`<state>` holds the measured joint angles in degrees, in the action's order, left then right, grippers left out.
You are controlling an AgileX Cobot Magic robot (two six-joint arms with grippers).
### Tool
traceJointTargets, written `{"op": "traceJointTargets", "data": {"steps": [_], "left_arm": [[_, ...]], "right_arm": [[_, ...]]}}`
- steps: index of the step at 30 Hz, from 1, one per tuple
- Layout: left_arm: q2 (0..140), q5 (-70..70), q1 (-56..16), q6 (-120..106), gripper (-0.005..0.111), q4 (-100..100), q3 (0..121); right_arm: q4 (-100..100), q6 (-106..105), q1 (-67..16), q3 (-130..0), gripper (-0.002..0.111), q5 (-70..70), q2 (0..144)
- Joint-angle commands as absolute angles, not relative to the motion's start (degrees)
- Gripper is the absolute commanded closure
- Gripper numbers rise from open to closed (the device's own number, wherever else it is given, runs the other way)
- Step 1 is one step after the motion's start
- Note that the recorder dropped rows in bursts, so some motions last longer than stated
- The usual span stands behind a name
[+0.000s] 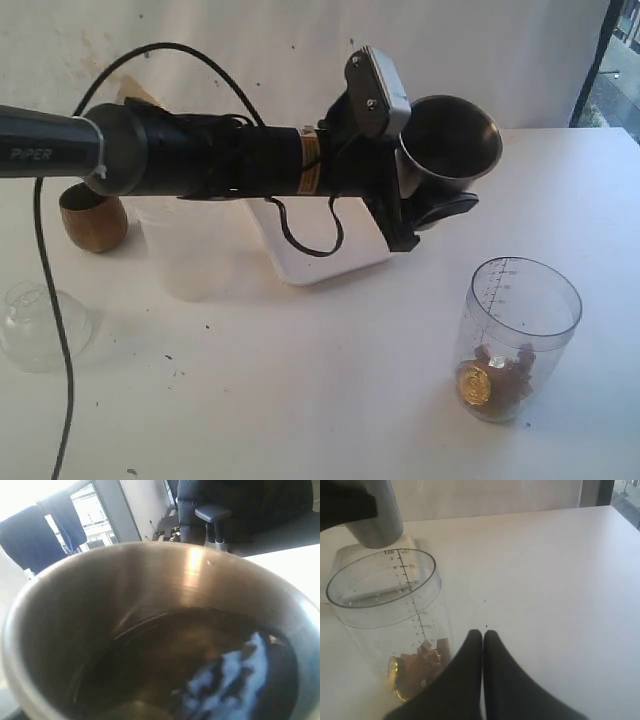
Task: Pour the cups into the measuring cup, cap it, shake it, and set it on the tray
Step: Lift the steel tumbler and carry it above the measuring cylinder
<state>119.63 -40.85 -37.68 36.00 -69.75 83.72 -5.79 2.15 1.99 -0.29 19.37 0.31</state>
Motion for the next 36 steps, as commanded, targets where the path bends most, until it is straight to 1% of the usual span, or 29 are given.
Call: {"op": "traceJointTargets", "data": {"steps": [1, 6, 10, 21, 36], "left_arm": [[121.64, -41.18, -38.99, 35.46, 0.107, -67.79, 86.78], [122.44, -40.05, -40.73, 34.03, 0.107, -67.79, 88.64], [122.44, -40.30, -41.37, 28.21, 0.107, -67.79, 88.69], [121.31, -40.61, -43.47, 28.75, 0.107, -67.79, 88.78], [121.31, -34.20, -44.24, 19.21, 0.107, -67.79, 88.78]], "right_arm": [[-5.77, 2.23, 1.73, 0.00, 0.108, 19.25, 0.00], [-5.77, 2.23, 1.73, 0.00, 0.108, 19.25, 0.00], [-5.77, 2.23, 1.73, 0.00, 0.108, 19.25, 0.00], [-5.77, 2.23, 1.73, 0.00, 0.108, 19.25, 0.00], [-5.77, 2.23, 1.73, 0.00, 0.108, 19.25, 0.00]]}}
